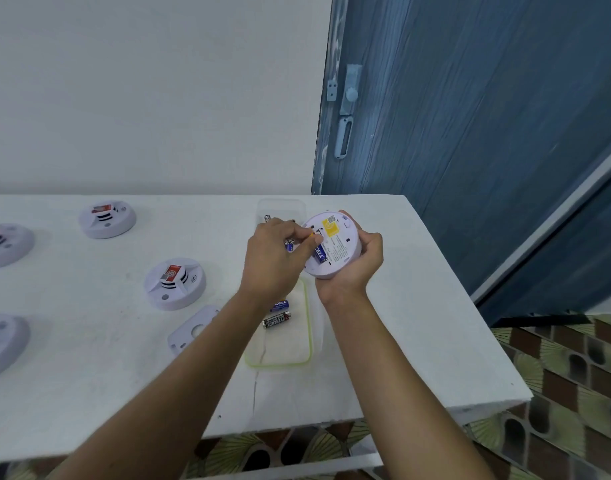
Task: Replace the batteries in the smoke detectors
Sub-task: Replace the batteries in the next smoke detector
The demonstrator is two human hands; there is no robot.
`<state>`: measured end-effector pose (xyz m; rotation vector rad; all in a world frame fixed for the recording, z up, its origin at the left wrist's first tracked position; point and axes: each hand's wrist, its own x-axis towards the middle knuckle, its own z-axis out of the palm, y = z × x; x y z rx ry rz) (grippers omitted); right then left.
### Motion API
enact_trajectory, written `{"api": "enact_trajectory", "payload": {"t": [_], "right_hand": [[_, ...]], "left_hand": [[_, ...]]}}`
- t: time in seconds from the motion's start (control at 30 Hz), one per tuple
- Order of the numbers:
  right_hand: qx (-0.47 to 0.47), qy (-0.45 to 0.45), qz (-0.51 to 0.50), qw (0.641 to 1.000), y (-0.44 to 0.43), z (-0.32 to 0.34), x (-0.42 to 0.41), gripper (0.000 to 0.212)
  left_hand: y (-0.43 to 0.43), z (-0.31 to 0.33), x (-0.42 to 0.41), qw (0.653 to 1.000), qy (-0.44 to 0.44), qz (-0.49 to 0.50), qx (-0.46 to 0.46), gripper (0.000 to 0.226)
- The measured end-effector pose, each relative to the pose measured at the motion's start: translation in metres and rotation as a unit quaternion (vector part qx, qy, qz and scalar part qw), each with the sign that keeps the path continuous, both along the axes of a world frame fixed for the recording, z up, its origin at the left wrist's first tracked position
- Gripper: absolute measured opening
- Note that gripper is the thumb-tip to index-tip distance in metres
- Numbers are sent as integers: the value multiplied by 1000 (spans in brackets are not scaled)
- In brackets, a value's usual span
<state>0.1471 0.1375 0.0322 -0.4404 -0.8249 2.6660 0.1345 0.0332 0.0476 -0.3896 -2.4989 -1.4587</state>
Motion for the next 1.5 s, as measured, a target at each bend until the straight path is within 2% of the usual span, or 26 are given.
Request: {"api": "enact_trajectory", "payload": {"t": [0.17, 0.3, 0.4, 0.47, 0.53, 0.6, 0.63, 0.73, 0.83, 0.93, 1.07, 1.2, 1.3, 1.5], "right_hand": [[-17, -5, 4, 1000, 0, -2, -3, 39], [-17, -18, -4, 1000, 2, -7, -7, 38], [-4, -29, -9, 1000, 8, -9, -9, 38], [13, -43, -4, 999, 13, -10, -11, 36], [36, -59, -1, 998, 19, -12, -13, 35], [47, -65, -5, 997, 23, -15, -16, 35], [50, -64, -7, 997, 25, -16, -17, 35], [55, -64, -8, 996, 31, -18, -21, 36], [55, -68, -21, 996, 36, -23, -26, 37], [53, -74, -27, 995, 43, -29, -31, 36], [43, -70, -26, 996, 53, -35, -37, 36], [42, -63, -21, 997, 55, -38, -43, 40], [41, -60, -18, 997, 55, -39, -47, 45], [50, -60, -9, 997, 52, -41, -51, 46]], "left_hand": [[5, -12, 4, 999, 34, 8, -2, 16], [11, -31, 6, 994, 75, 17, -83, 22], [12, -35, 8, 988, 81, -3, -131, 38], [8, -31, 1, 989, 28, -58, -134, 46], [1, -22, -9, 990, -60, -109, -70, 41], [-5, -13, -23, 988, -110, -109, 2, 33], [-8, -11, -31, 990, -108, -89, 8, 32], [-12, -14, -57, 995, -66, -46, -61, 27], [-11, -22, -86, 979, -84, -74, -171, 24], [-5, -28, -110, 939, -87, -130, -307, 26], [4, -35, -132, 876, -64, -139, -458, 23], [6, -44, -146, 848, -83, -138, -504, 22], [7, -48, -151, 844, -90, -142, -510, 21], [8, -50, -154, 836, -122, -166, -508, 5]]}}
